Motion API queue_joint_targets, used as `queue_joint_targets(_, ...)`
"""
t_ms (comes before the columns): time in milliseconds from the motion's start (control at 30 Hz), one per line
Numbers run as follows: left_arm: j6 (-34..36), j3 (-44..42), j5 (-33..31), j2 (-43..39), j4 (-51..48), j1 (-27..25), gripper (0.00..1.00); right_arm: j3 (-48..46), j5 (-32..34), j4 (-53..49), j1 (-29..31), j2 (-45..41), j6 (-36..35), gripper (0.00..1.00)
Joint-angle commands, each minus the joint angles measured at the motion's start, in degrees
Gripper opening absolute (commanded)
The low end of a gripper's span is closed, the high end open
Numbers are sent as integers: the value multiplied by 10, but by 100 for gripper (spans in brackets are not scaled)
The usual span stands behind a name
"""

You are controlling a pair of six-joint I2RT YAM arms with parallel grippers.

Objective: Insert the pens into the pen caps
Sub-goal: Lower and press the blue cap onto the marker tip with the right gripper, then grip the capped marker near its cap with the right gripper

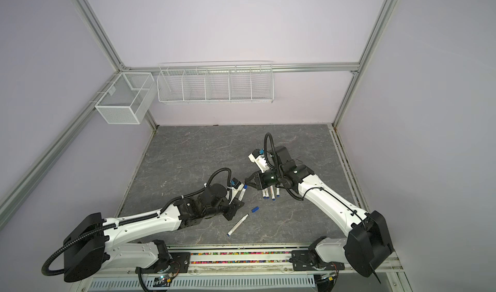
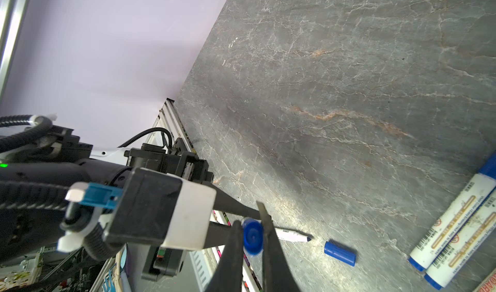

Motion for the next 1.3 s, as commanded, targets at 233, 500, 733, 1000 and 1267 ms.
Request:
queue_joint_targets(233, -10, 122, 14, -3, 209, 35, 0, -35, 21, -149, 49, 70, -32, 7)
queue_joint_targets(500, -19, 75, 60, 29, 173, 32, 0, -42, 18, -58, -20, -10, 23, 14)
queue_joint_targets(733, -50, 15, 56, 45, 212, 20, 0, -47, 72, 11, -28, -62, 69, 42)
queue_joint_targets(1000, -54, 14, 57, 61, 234, 20, 0, -45, 71, 39, -27, -65, 75, 40)
queue_joint_targets(1267, -56, 33, 65, 80, 246, 19, 0, -42, 53, 60, -19, -37, 75, 28)
